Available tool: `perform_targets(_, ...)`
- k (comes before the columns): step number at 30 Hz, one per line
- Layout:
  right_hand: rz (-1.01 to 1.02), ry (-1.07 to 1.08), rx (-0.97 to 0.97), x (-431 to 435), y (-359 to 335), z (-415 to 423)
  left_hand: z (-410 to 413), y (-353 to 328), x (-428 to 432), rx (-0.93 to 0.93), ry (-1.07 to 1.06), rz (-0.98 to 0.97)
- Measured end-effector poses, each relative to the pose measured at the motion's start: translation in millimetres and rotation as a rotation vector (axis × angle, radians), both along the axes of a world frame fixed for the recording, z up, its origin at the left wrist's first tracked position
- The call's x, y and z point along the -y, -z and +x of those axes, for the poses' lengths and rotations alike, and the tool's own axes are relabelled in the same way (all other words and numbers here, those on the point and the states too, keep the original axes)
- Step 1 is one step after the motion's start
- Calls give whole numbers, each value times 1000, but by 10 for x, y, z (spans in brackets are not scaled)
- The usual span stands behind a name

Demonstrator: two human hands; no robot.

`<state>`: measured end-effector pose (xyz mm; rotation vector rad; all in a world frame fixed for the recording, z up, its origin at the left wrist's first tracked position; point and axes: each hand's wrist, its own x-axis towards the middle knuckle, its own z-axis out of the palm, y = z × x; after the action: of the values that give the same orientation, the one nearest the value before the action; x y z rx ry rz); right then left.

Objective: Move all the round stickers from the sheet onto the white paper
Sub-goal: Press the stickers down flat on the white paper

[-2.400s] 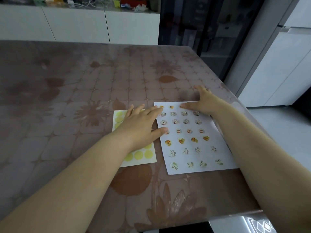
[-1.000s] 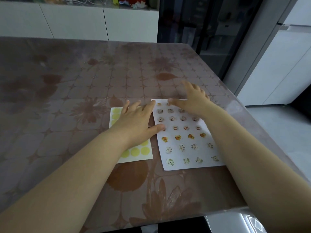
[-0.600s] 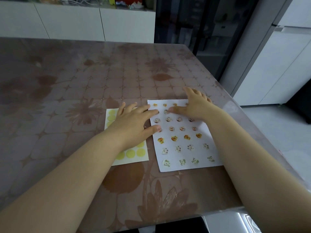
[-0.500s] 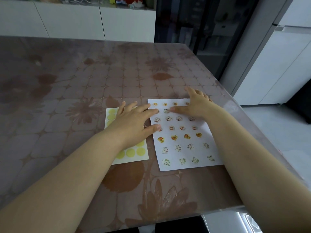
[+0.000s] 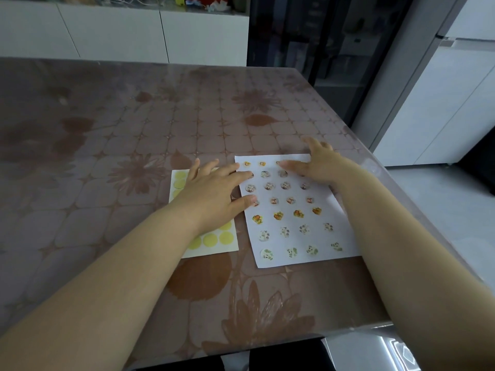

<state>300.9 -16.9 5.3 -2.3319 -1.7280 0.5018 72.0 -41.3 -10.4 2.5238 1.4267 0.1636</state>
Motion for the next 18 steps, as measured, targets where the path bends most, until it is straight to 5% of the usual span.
perform_targets(5,53,33,-115,52,-62,239,-20,15,-26,4,-9,6)
perform_targets(18,-5,57,-35,40,-16,297,-49,13,-21,26,-25,18)
